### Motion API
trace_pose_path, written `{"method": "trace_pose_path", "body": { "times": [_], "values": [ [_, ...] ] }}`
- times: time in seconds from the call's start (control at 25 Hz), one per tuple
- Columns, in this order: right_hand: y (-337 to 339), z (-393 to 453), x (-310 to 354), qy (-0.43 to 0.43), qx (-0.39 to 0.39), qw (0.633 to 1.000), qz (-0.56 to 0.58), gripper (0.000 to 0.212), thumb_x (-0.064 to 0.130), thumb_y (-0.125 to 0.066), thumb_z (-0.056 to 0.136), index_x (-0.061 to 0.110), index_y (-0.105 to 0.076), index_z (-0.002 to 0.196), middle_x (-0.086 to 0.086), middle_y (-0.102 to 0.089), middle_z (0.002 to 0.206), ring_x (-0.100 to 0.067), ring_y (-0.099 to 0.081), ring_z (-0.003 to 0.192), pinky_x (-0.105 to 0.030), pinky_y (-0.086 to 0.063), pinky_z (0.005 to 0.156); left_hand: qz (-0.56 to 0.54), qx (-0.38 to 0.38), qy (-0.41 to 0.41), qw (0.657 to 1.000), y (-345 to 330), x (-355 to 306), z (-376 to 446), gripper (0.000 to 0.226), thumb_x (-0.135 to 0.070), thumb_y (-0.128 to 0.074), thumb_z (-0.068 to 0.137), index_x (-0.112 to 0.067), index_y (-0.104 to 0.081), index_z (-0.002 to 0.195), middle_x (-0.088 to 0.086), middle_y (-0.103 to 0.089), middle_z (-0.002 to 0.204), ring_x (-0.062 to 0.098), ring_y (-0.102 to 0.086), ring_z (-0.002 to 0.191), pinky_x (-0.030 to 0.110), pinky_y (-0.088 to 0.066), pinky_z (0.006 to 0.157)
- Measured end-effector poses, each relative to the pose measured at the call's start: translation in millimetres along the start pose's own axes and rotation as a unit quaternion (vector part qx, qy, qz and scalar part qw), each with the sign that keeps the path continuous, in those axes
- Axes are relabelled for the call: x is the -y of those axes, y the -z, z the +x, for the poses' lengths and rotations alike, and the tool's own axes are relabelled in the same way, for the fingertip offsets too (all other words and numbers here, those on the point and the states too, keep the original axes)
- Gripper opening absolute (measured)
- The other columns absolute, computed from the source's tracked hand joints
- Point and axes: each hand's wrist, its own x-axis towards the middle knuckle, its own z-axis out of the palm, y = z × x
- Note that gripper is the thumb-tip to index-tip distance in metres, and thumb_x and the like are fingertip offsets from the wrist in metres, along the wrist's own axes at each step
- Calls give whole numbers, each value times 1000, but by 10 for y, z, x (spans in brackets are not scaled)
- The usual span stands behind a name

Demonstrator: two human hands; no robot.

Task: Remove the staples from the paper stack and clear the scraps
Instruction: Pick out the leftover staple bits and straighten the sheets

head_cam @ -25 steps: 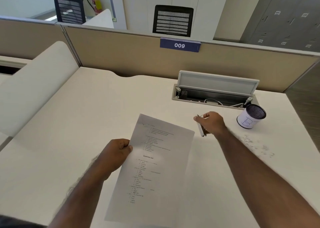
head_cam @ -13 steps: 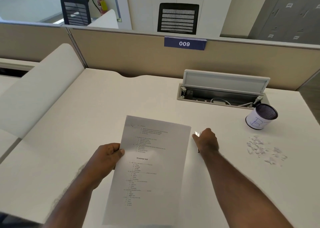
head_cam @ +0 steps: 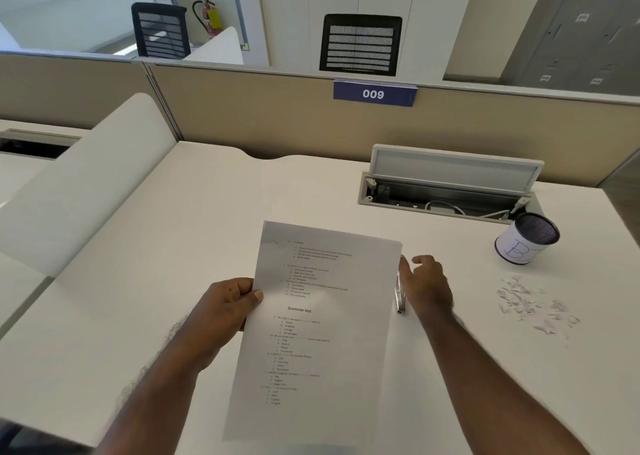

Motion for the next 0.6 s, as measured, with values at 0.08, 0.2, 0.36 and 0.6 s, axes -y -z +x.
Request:
{"method": "trace_pose_path", "body": {
  "times": [0.08, 0.2, 0.36, 0.6],
  "values": [
    [285, -246, 110, 31, 113, 963, 242, 71, 79, -36, 81, 20, -62, 112, -5, -69, 112, -21, -65, 98, -36, -49, 76, -15, 7, -14, 1000, -27, -67, -9, 24, -11, -49, 101, -7, -73, 102, 13, -78, 98, 40, -71, 94, 56, -55, 90],
    [715, -736, 160, 93, 325, 855, 394, 80, 80, -40, 75, 19, -63, 121, -7, -72, 112, -19, -67, 102, -35, -51, 86, -39, 14, -24, 999, -105, -190, -10, 25, -11, -48, 101, -8, -73, 105, 12, -77, 100, 39, -71, 96, 55, -55, 91],
    [1044, -1136, 220, 116, 270, 865, 408, 35, 39, -73, 77, 13, -75, 101, -6, -77, 98, -28, -71, 91, -26, -55, 66, -52, 42, -45, 997, -253, -333, -6, 25, -11, -48, 101, -10, -72, 108, 11, -77, 104, 34, -72, 96, 53, -56, 91],
    [1391, -1487, 472, 151, 56, 935, 316, 18, 18, -63, 92, 20, -77, 81, 1, -78, 81, -18, -72, 74, -50, -58, 75, -29, -104, -155, 982, -718, -714, -329, 40, -32, -69, 86, -35, -58, 125, -15, -58, 132, 2, -57, 118, 18, -48, 87]
  ]
}}
